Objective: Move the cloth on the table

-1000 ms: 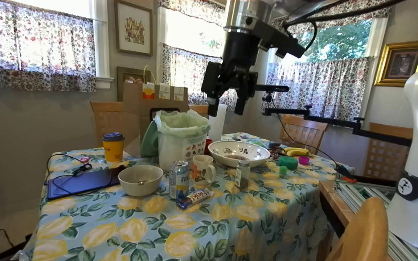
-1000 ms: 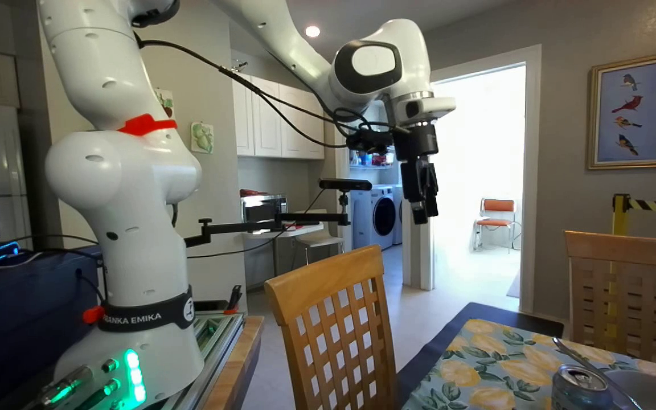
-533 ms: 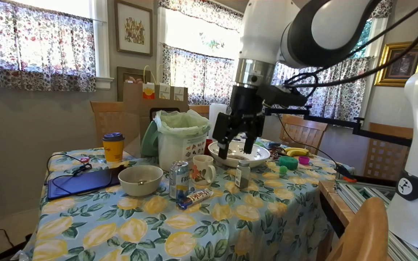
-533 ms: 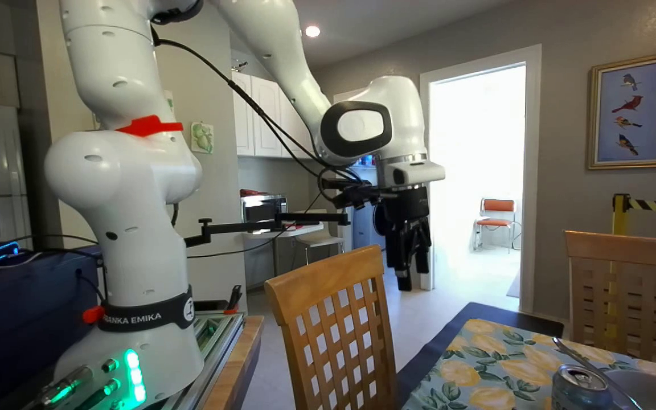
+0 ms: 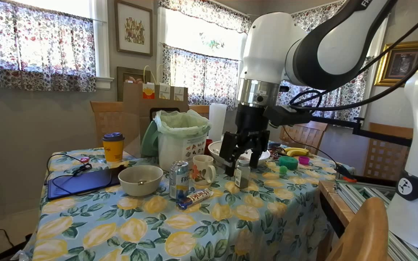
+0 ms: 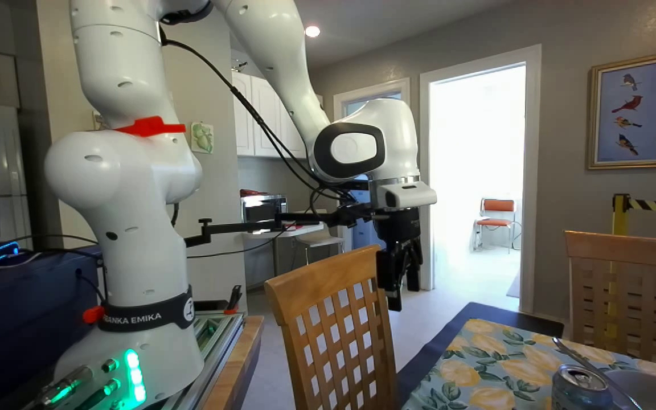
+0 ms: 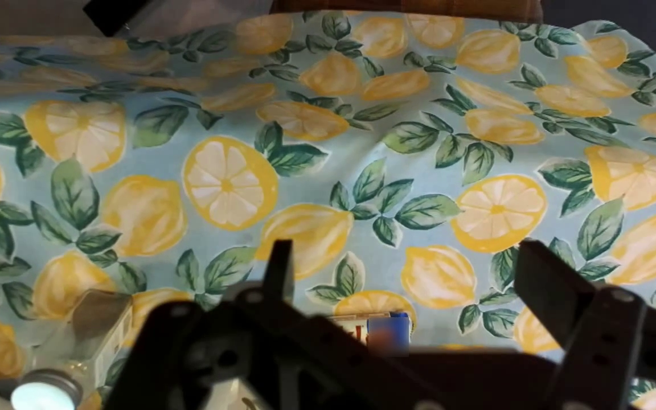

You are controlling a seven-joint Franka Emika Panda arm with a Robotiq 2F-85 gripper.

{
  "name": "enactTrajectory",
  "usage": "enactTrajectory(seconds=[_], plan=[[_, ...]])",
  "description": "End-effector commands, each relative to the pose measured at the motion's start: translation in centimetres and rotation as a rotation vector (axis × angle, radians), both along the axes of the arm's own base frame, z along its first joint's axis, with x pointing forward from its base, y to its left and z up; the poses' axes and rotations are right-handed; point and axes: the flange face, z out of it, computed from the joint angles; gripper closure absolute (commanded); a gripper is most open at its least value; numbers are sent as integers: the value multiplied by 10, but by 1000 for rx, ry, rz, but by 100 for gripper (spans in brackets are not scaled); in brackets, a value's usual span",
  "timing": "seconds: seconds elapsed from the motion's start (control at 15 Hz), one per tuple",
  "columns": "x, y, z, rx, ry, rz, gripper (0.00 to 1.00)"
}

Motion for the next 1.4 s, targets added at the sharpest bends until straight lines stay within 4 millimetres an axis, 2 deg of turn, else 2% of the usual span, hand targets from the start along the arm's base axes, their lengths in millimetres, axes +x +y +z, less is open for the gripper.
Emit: enactTrajectory(seconds=[0.0,0.07,0.33,0.53,0.73,1.0,1.33], plan=[[0,0,1,1,0,1,0],[0,0,1,1,0,1,0],[16,-26,-2,37,-7,-35,0],[20,-48,-10,65,3,-78,0],[18,-63,-28,60,21,-101,0],[15,-65,-55,60,4,-122,0],[21,-64,-91,55,-10,-159,0]])
